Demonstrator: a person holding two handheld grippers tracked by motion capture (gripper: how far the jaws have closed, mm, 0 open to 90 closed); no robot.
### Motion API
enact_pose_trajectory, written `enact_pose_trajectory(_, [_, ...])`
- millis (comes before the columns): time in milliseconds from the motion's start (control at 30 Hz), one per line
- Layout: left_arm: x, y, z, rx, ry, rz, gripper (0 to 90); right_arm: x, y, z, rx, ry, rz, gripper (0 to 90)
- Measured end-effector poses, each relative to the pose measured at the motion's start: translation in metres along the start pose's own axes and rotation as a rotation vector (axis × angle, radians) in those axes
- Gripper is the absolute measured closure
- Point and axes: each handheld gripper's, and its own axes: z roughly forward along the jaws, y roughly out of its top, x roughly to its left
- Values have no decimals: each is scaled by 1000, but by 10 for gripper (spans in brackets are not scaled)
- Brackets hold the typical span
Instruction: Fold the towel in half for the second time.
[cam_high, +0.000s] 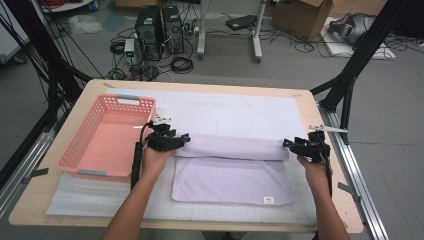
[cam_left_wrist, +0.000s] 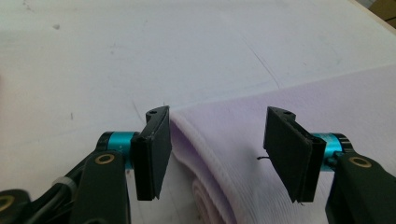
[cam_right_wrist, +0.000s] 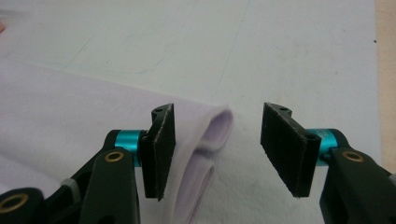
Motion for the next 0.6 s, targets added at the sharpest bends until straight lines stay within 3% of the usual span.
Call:
enact_pose_trajectory(167, [3, -1, 19, 50, 12, -30, 427, 2, 14, 20, 55, 8, 10, 424])
enact_pose_trajectory(233, [3, -4, 24, 76, 13, -13, 450, 4, 16, 30, 108, 3, 1, 426])
enact_pose_trajectory(333, [-2, -6, 27, 68, 13, 21, 489, 8, 13, 43, 164, -25, -36, 460])
enact_pose_trajectory(433, [-4, -7, 29, 79, 1, 39, 574, 11, 10, 52, 209, -31, -65, 524])
enact_pose_trajectory(500, [-5, -8, 29, 77, 14, 54, 628, 12, 9, 52, 203, -36, -75, 609])
enact_pose_trajectory(600, [-3, -8, 28, 87, 1, 44, 725, 9, 5, 51, 207, 21, -43, 785])
